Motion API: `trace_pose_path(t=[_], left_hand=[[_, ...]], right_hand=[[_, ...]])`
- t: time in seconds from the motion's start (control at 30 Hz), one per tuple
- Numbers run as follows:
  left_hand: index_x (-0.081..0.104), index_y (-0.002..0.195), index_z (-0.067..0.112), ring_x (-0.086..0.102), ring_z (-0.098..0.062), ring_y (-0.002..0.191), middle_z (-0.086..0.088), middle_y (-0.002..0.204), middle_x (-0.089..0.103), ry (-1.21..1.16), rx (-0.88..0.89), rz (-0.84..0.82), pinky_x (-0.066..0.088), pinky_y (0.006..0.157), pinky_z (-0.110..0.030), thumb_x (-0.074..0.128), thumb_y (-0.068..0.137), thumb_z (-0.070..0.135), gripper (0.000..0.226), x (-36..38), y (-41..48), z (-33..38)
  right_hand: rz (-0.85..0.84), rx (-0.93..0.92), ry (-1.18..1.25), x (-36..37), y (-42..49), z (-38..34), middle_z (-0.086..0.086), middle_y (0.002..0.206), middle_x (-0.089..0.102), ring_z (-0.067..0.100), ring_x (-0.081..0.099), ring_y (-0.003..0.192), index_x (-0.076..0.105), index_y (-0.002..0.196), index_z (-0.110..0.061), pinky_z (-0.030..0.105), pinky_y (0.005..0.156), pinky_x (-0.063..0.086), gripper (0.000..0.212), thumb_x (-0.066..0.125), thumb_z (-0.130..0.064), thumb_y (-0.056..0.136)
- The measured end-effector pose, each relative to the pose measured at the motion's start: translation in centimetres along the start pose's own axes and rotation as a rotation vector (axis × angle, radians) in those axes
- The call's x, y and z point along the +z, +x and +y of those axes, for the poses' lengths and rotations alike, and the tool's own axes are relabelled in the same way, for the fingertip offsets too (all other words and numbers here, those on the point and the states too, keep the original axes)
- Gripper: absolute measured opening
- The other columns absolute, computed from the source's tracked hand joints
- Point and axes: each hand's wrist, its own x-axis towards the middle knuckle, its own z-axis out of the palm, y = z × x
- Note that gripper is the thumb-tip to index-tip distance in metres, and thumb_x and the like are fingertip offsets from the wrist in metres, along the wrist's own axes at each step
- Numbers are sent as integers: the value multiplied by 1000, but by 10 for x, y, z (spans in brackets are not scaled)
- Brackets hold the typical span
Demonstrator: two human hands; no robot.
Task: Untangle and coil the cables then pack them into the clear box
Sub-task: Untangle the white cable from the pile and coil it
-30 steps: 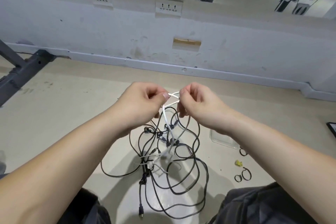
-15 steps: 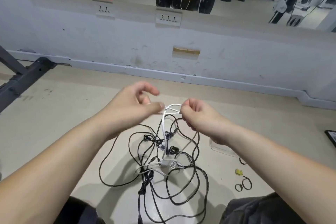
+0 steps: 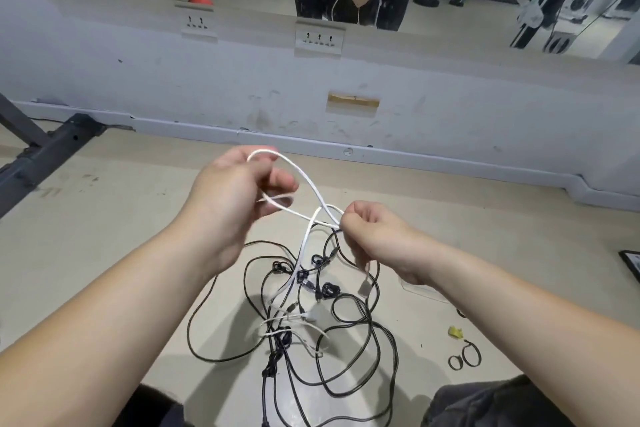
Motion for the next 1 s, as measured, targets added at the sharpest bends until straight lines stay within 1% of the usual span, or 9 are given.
trace_pose_path(t=[0.13, 0.2, 0.3, 0.4, 0.5, 0.67, 0.83, 0.93, 1.0], left_hand=[[52, 142, 24, 57, -19, 123, 1, 133, 58, 942, 244, 24, 46, 108, -36, 76, 88, 25, 59, -16, 5, -18], [49, 148, 26, 49, -16, 136, 5, 146, 52, 1105, 417, -109, 38, 117, -34, 77, 88, 33, 67, -14, 0, -26], [69, 121, 34, 67, -9, 107, 16, 108, 74, 1106, 497, -279, 52, 98, -34, 64, 95, 37, 27, -6, -7, -36], [72, 111, 32, 65, -4, 75, 12, 77, 71, 1039, 457, -325, 54, 74, -34, 54, 94, 46, 28, 0, -11, -36], [69, 120, 33, 61, -5, 70, 10, 76, 67, 1000, 487, -336, 52, 71, -32, 62, 96, 49, 29, 1, -11, -34], [71, 102, 25, 60, -20, 91, 9, 90, 63, 1227, 659, -240, 50, 83, -38, 54, 102, 25, 17, 3, -8, -32], [63, 92, 29, 72, -19, 73, 5, 71, 74, 617, 397, 207, 53, 61, -34, 46, 105, 31, 22, -4, 4, -11], [62, 96, 24, 73, -15, 62, 4, 77, 63, 423, 301, 212, 61, 82, -52, 41, 109, 27, 25, -5, 3, -12], [62, 101, 18, 63, -14, 49, 3, 77, 59, 323, 252, 203, 63, 77, -50, 40, 110, 25, 24, -5, 4, -12]], right_hand=[[67, -65, -79, -2, -2, -4, 1, 66, 41, 18, 33, 60, 51, 82, -21, 38, 58, 29, 11, 51, -25, 91], [14, -111, -49, 0, -4, -9, 1, 65, 40, 18, 31, 58, 50, 81, -21, 35, 54, 25, 17, 49, -21, 97], [-36, -139, 48, 4, -9, -17, -2, 57, 43, 14, 32, 48, 50, 81, -18, 27, 46, 24, 22, 46, -13, 101], [7, -115, 108, 1, -9, -21, -5, 53, 46, 11, 36, 44, 50, 82, -14, 25, 45, 31, 23, 42, -10, 104], [29, -88, 158, -5, -7, -18, -6, 50, 46, 14, 36, 44, 48, 82, -14, 26, 47, 30, 23, 39, -8, 102], [-4, -64, 38, -8, -5, -12, 6, 55, 59, 21, 49, 47, 46, 86, -12, 28, 47, 37, 16, 37, -11, 99], [-70, 24, -15, -14, 1, -3, 1, 49, 49, 24, 55, 50, 43, 81, -13, 29, 48, 32, 17, 37, -13, 97], [-21, 18, 50, -12, 6, -2, 5, 56, 56, 24, 52, 49, 47, 85, -11, 29, 51, 49, 13, 41, -14, 95], [41, 46, 13, -11, 10, 3, 12, 71, 66, 24, 59, 61, 51, 89, -9, 36, 58, 54, 13, 44, -18, 95]])
